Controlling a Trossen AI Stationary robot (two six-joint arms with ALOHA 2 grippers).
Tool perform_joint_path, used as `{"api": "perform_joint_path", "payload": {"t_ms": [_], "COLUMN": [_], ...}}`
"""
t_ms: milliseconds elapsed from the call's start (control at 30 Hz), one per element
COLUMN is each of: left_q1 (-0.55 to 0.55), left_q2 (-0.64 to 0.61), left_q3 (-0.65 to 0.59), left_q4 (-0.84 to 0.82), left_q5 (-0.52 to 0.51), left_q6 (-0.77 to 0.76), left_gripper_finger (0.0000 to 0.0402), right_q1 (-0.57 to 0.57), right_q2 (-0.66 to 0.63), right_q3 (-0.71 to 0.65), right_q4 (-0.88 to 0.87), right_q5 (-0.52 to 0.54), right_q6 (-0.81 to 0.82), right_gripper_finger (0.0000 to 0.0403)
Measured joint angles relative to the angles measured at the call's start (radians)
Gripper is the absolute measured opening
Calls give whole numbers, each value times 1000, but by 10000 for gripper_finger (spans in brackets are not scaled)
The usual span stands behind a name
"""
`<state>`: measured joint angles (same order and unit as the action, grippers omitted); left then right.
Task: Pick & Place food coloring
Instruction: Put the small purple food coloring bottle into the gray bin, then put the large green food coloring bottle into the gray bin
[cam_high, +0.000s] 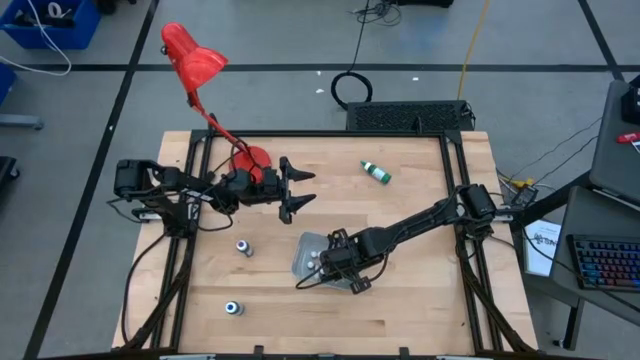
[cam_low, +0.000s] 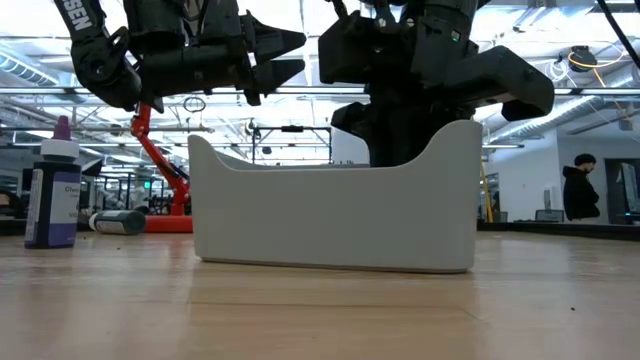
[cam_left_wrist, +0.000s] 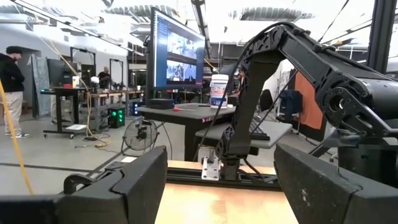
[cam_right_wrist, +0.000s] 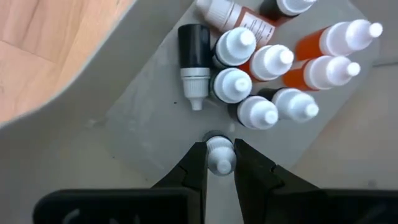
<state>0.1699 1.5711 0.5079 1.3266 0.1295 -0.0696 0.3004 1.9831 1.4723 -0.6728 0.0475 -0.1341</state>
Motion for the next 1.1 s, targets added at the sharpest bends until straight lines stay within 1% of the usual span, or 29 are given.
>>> {"api": "perform_joint_path", "payload": {"t_ms": [67,100,267,367,500,700,767,867,933,1000,1100], "left_q1": [0,0,0,0,0,0,0,7,29,63,129], "left_q2": [0,0,0,0,0,0,0,-5,-30,-71,-163], "left_q3": [0,0,0,0,0,0,0,-3,-19,-42,-90], "left_q4": [-1,-3,-19,-19,-18,-26,-32,-49,-50,-47,-80], "left_q5": [0,0,0,0,0,0,4,60,124,198,323], "left_q6": [0,0,0,1,1,5,7,38,18,-20,-77], "left_gripper_finger": [294,294,294,294,294,294,294,294,294,294,294], "right_q1": [0,0,0,1,2,2,3,-5,-20,-35,-80], "right_q2": [0,0,-1,-9,-38,-138,-187,-282,-355,-445,-592], "right_q3": [0,0,0,-1,0,2,2,2,-1,-38,-158], "right_q4": [1,3,3,-1,-4,-1,-27,-114,-176,-193,-127], "right_q5": [0,0,3,3,7,13,46,120,192,276,396], "right_q6": [6,14,49,64,70,82,99,131,170,209,233], "right_gripper_finger": [44,52,135,166,179,170,166,163,161,159,159]}}
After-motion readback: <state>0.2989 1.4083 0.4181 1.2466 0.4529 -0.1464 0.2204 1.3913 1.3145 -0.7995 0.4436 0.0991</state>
